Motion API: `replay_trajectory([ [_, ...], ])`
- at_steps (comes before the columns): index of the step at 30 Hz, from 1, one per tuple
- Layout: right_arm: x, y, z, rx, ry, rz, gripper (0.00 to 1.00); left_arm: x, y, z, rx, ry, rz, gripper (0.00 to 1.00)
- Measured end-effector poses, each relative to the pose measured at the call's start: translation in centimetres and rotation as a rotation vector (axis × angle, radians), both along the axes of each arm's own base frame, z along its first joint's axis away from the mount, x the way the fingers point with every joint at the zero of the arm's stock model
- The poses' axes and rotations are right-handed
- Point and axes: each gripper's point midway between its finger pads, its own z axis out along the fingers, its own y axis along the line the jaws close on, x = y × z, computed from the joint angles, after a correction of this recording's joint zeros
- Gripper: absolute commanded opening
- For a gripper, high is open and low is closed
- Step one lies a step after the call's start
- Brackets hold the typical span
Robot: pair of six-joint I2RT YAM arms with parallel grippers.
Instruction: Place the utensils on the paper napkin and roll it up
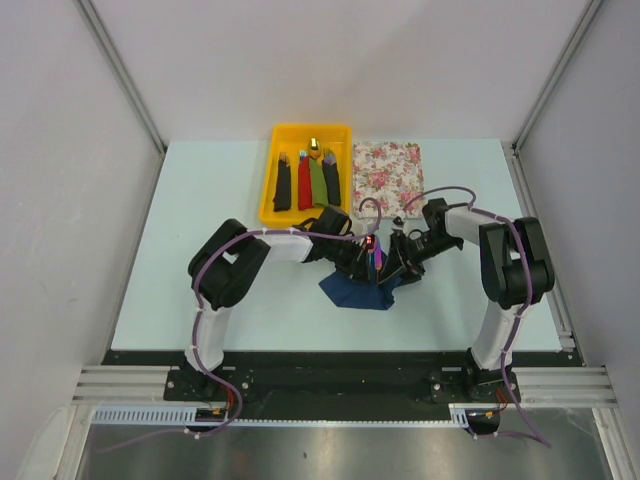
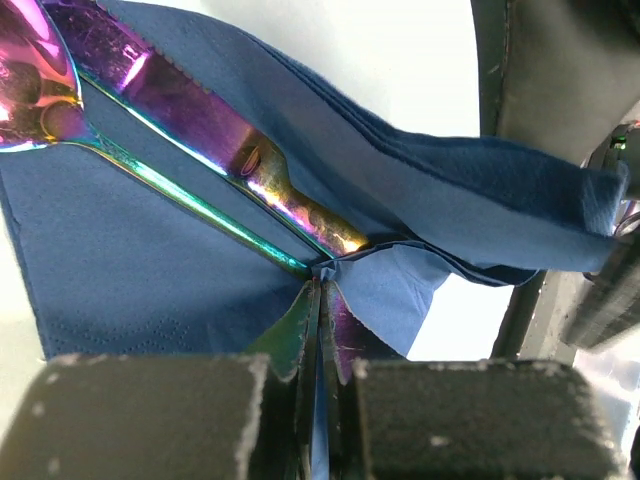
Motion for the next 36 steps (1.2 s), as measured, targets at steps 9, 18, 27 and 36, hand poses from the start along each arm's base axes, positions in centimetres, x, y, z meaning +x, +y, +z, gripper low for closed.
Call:
replay_trajectory([
  [9,0.4,-0.4,-0.7,-0.041,-0.006,-0.011,0.20,0.1,0.0,0.0,0.000,0.001,0.002,0.02],
  [18,0.9,1.0,-1.2,-0.033,0.001,-0.011,0.11,0.2,0.1,0.0,0.000,0.002,0.004,0.01],
  [27,1.3,3.1,-1.9,-0.021,-0.002,-0.005,0.11,0.3,0.2,0.0,0.000,0.009,0.014,0.08],
  [36,1.5,3.7,-3.3,-0.032,0.029,-0.015,0.11,1.7,1.9,0.5,-0.003,0.032,0.085,0.28],
])
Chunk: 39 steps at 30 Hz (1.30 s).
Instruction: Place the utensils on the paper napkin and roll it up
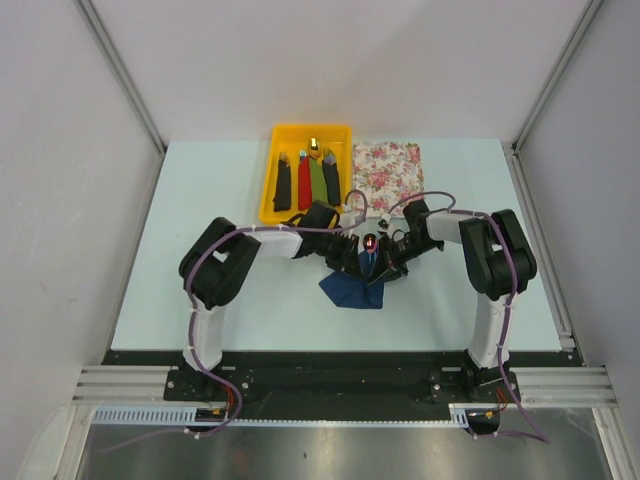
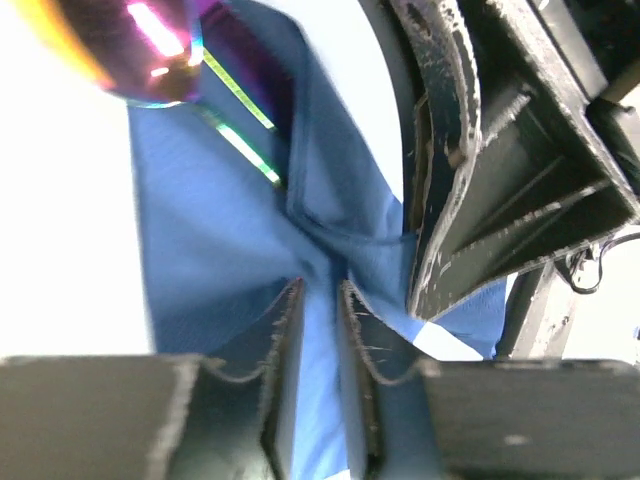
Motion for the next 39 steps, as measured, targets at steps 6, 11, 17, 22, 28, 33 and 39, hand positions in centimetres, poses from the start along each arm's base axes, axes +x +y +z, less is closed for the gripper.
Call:
replay_trajectory([
  [6,0.1,0.5,-0.2,0.001,-0.001,-0.001,0.14,0.9,2.2,1.2,-0.008,-0.004,0.058,0.29],
  [11,0.1,1.1,-0.6,-0.003,0.008,0.004,0.35,1.1,4.0,1.6,-0.007,0.004,0.102,0.35],
  [17,0.2,1.5,-0.9,-0.009,0.016,0.005,0.51,1.0,5.4,1.6,-0.019,0.030,0.146,0.45],
  [22,0.5,1.9,-0.5,0.004,0.021,0.003,0.62,0.6,5.7,2.9,-0.070,0.025,0.153,0.56],
  [28,0.7,2.2,-0.3,0.006,0.018,0.000,0.61,0.2,5.4,4.9,-0.145,0.004,0.153,0.55],
  [33,0.8,2.2,-0.5,0.004,0.015,-0.003,0.49,-0.2,5.1,5.0,-0.185,0.056,0.180,0.45],
  [39,0.8,2.1,-1.0,-0.009,0.025,-0.005,0.48,0.1,4.5,4.9,-0.211,0.108,0.207,0.43],
])
